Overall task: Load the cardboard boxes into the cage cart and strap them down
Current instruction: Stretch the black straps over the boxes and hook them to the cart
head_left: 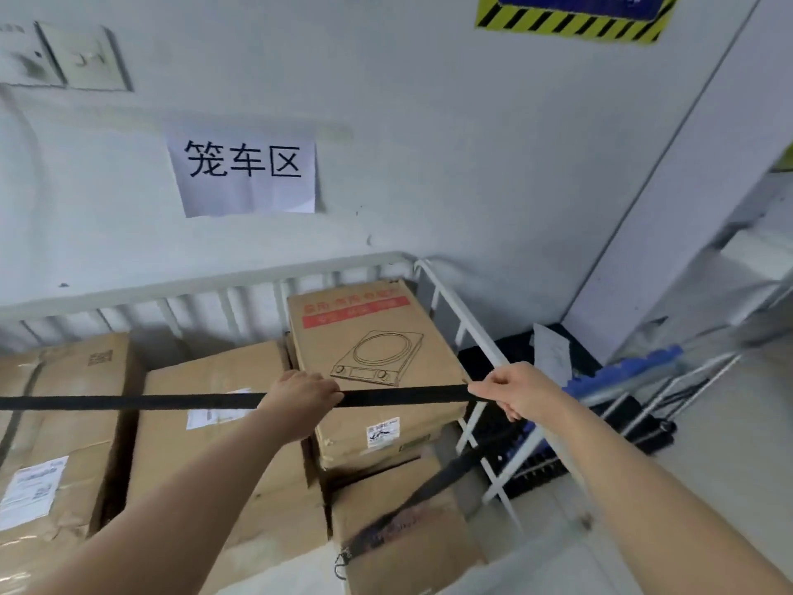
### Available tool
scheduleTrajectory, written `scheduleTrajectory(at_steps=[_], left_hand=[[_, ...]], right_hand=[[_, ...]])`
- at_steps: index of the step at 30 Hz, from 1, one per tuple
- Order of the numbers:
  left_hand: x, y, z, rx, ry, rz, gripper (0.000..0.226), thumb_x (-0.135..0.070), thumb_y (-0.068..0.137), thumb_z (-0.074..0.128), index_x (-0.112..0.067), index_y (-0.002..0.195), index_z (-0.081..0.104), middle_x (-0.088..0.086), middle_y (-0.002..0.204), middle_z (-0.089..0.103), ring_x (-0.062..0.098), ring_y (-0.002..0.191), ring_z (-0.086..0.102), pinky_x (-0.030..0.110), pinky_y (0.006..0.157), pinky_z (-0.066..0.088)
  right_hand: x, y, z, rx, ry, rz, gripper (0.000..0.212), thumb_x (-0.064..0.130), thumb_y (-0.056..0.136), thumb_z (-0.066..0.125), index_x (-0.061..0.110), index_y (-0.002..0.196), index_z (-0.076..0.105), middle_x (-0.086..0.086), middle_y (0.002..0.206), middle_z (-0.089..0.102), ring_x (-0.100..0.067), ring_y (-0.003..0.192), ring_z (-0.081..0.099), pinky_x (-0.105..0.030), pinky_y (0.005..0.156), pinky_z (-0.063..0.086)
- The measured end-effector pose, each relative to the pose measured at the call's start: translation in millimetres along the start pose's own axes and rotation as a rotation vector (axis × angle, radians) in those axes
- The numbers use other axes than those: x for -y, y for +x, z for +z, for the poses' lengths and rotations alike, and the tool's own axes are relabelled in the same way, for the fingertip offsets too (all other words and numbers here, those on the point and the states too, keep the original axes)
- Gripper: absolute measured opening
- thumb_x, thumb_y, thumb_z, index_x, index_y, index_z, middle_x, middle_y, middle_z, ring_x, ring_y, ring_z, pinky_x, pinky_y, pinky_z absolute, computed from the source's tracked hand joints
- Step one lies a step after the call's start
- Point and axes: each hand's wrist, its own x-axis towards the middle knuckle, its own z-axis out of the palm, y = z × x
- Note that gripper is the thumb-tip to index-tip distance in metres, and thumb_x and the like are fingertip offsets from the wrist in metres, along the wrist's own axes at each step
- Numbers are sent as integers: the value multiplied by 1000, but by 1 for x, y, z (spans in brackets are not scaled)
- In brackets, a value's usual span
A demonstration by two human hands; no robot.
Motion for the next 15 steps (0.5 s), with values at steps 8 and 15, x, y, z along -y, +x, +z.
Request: scheduleTrajectory(at_steps=[8,15], left_hand=[[-65,48,-3,65,-506,-108,37,-47,98,36,-21,78,53,-4,75,56,15,71,53,31,64,42],[-137,113,-12,123,-663,-101,36,-55,90,51,-23,76,58,-2,64,56,14,57,50,31,56,41]], right_hand=[[-71,15,-56,-61,2,82,20,36,79,74,16,78,71,7,54,52,-6,47,43,-22,53,40],[-117,59,-94,27,19,10,5,27,84,70,22,83,72,10,72,68,-7,71,63,-21,68,46]])
